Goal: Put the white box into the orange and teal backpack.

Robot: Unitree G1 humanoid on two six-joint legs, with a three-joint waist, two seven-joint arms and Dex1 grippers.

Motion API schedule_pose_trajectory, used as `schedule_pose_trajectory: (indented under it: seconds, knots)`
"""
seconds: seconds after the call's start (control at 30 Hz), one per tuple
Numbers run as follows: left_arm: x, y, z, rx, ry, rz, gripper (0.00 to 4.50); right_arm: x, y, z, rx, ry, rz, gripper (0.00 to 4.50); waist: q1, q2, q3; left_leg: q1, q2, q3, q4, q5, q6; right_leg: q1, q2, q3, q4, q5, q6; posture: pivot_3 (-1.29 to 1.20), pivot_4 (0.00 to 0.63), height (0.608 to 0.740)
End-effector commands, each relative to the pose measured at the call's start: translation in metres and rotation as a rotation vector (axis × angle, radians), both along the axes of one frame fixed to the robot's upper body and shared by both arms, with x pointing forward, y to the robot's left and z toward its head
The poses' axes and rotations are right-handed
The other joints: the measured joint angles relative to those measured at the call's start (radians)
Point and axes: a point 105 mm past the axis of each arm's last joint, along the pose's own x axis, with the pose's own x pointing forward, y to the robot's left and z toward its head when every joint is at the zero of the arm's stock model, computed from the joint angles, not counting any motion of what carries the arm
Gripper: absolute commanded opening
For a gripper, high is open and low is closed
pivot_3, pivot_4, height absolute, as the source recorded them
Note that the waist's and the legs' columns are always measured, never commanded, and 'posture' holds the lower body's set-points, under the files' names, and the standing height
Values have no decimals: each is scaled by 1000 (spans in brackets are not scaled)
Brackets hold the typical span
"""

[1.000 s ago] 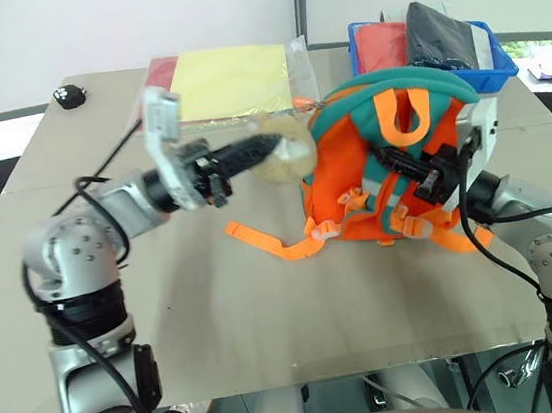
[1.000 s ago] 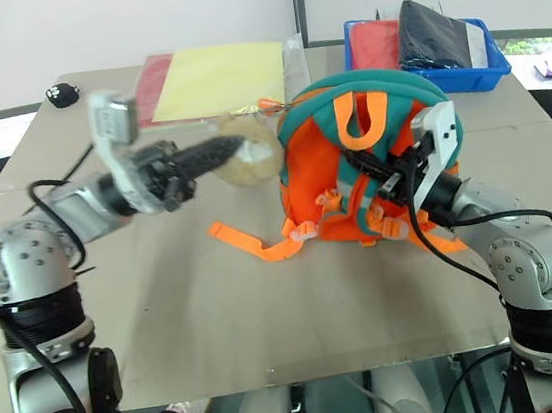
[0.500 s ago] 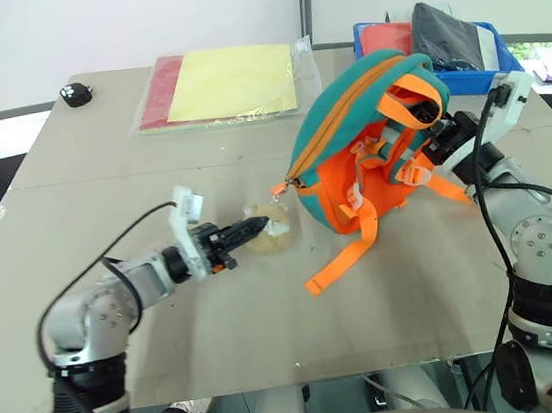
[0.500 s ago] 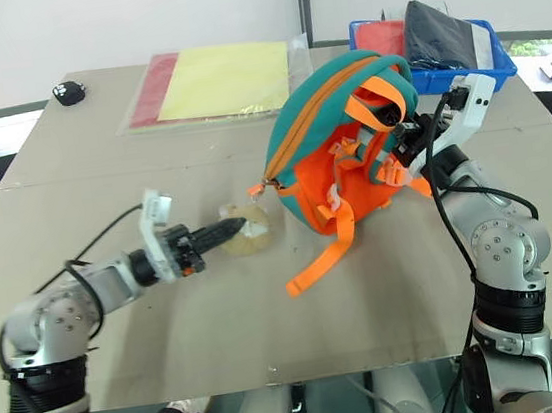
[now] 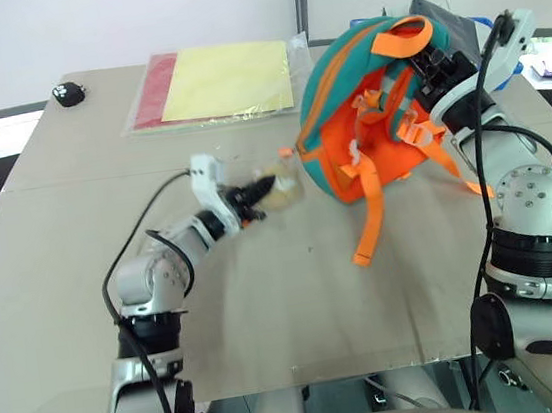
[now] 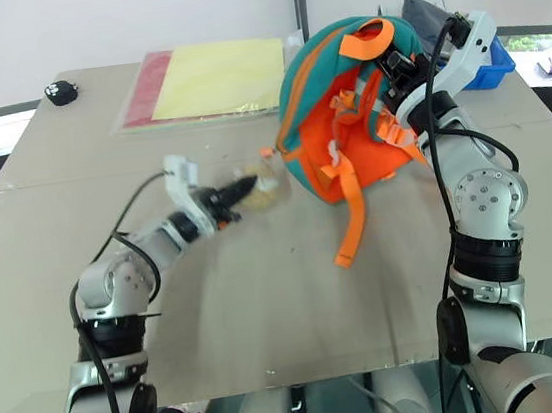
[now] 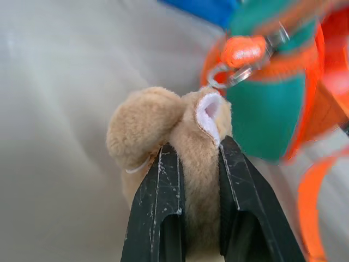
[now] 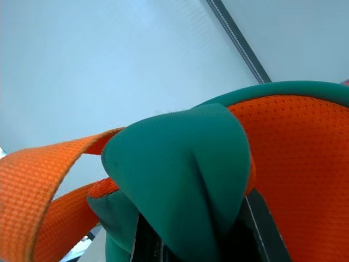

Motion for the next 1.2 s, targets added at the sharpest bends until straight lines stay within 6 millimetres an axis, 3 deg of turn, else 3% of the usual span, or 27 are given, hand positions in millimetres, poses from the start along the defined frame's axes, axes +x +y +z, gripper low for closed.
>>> schedule_pose_trajectory:
  seconds: [0.03,0.1,0.27,0.33,0.37,0.53,0.6,0.8,0.9,1.03,1.2]
  knots:
    - [15,53,33,58,-150,188,104,-26,-4,50,-16,-279,-35,0,-2,0,0,0,0,1,-1,0,0,0,0,0,0,0,0,0,150,740]
    - [17,51,39,111,-203,171,104,-22,14,27,-116,-237,-15,0,-4,0,0,0,0,1,-5,0,0,-1,0,0,-1,0,0,0,150,740]
    - [6,36,16,185,-206,93,104,-28,46,-32,-498,-200,73,0,4,1,0,-1,-1,2,-7,0,0,0,-2,0,-3,0,0,0,150,740]
    - [-3,34,11,233,-235,68,1145,-33,48,-52,-622,-195,85,770,8,0,0,-1,-2,2,-6,0,0,0,-3,0,-3,0,1,0,150,740]
    - [-9,32,12,231,-257,45,1343,-38,46,-57,-638,-193,107,1002,8,0,0,-1,-2,2,-5,0,0,0,-3,0,-4,0,1,0,150,740]
    - [-39,35,17,238,-306,-18,4004,-67,30,-67,-758,-205,227,3595,6,0,0,2,-1,1,-4,0,0,1,-2,0,-2,-1,0,0,150,740]
    - [-52,37,15,240,-283,-54,4500,-79,22,-72,-816,-200,280,4459,5,0,0,5,0,0,-4,0,0,4,-1,0,-3,-1,0,0,150,740]
    - [-95,39,3,232,-194,-181,4500,-107,-7,-93,-900,-124,393,4459,5,0,0,13,0,3,-4,0,0,11,-1,1,-3,-2,-2,0,150,740]
    - [-121,62,-11,285,-102,-178,4500,-123,-40,-117,-951,-8,404,4459,8,-2,-1,13,1,3,-4,0,0,11,-2,1,-4,-3,-4,0,150,740]
    - [-142,84,-19,345,-36,-148,4500,-139,-68,-134,-1012,73,394,4459,8,-1,0,15,1,4,-6,0,0,11,-2,1,-4,-4,-5,0,150,740]
    - [-155,98,-25,380,12,-147,4500,-146,-98,-146,-1060,143,353,4459,8,-2,-1,17,2,5,-4,-1,0,12,-2,2,-4,-6,-1,0,150,740]
